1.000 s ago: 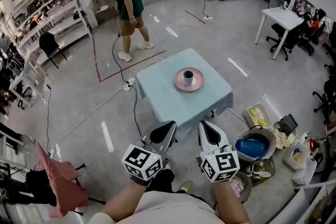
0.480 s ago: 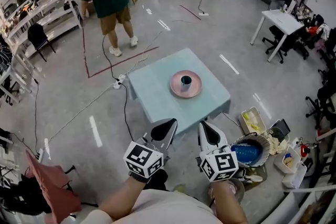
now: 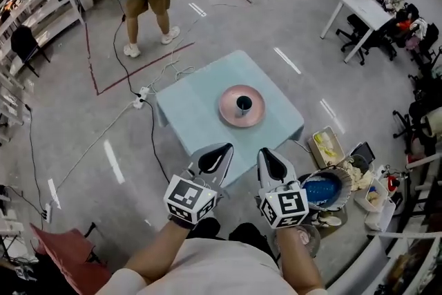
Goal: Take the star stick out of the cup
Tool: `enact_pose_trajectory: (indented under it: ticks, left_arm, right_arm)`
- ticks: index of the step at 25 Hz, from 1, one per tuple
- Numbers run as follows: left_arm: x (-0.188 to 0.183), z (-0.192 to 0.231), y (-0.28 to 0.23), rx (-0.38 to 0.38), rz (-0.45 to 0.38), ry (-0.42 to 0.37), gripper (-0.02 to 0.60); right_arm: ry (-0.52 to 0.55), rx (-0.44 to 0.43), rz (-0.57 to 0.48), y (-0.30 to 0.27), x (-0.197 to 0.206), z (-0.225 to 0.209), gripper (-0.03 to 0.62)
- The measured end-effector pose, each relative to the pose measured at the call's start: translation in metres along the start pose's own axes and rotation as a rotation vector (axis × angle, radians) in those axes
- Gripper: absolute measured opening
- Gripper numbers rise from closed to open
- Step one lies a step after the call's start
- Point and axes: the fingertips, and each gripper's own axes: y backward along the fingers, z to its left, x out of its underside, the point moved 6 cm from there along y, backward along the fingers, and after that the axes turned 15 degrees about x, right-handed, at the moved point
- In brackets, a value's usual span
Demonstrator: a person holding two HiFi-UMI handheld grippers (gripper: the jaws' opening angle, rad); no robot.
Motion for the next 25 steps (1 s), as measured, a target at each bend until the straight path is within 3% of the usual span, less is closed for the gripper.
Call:
enact_pose_trajectory:
  ticks: [8, 14, 25]
  left_arm:
    - [0.02, 0.04, -0.026, 0.043, 0.017, 0.028, 0.006]
    - [0.036, 0.077, -0.048, 0.015, 0.053, 0.032, 0.006]
    - [0.062, 0.125, -0.114, -0.057, 0.097, 0.062, 0.006]
  right_arm:
    - [0.018, 0.024, 0.074, -0.062, 0.024, -0.009, 0.017]
    - [0.038, -0.007, 0.118, -0.123, 0.057, -0.036, 0.026]
    - [0.222, -0.173, 0.18, -0.214, 0.108, -0.074, 0.028]
